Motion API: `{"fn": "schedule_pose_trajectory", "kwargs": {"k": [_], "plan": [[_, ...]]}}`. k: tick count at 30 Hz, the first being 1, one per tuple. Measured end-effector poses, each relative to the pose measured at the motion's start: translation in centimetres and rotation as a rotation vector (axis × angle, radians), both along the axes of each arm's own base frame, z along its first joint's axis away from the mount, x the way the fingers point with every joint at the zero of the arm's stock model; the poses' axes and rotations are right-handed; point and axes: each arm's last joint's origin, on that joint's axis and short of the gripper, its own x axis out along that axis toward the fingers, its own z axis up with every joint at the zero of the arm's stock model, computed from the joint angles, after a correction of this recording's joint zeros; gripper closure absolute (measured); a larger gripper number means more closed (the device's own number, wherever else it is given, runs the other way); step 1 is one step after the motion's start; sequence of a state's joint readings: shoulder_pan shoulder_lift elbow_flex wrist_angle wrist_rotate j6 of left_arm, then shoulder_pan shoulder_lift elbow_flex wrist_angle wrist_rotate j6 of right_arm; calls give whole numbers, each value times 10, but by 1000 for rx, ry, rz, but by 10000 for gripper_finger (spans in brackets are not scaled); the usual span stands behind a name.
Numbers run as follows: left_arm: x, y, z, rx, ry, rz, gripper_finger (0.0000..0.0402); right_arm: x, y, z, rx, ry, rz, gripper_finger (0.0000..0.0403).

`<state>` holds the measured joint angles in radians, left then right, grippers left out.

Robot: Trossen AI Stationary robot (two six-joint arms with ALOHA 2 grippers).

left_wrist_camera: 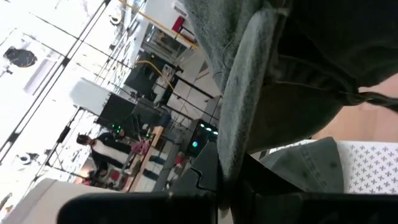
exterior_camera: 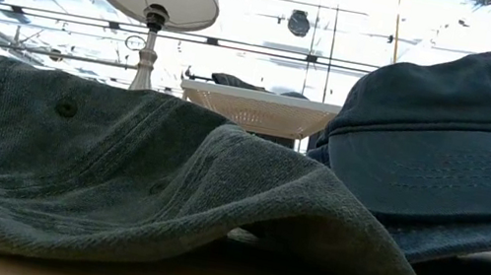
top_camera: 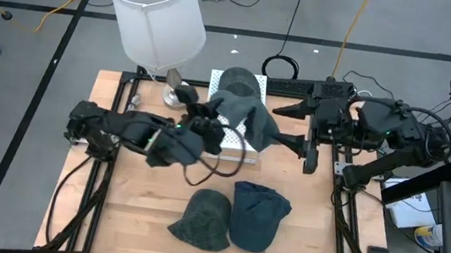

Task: Pick & Place hat
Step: Stack the black cap on top of the other black cap on the shelf

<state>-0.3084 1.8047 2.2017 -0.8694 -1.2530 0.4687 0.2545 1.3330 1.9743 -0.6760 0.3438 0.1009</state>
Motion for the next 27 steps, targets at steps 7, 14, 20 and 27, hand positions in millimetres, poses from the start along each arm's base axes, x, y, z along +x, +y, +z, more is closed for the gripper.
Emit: {"fn": "schedule_pose_trajectory", "kwargs": {"k": [7,14,20,27], "plan": [[16,12,-12,-14,-15,63,394,1,3,-7,54,56,-22,151],[17,19,-12,-53,-80,92,394,1,3,-13,27,99,-163,151],[17,18,-12,-51,-77,91,394,20,9,-21,21,117,-157,151],[17,17,-12,-39,-58,85,394,36,12,-30,-11,148,-225,164]]}}
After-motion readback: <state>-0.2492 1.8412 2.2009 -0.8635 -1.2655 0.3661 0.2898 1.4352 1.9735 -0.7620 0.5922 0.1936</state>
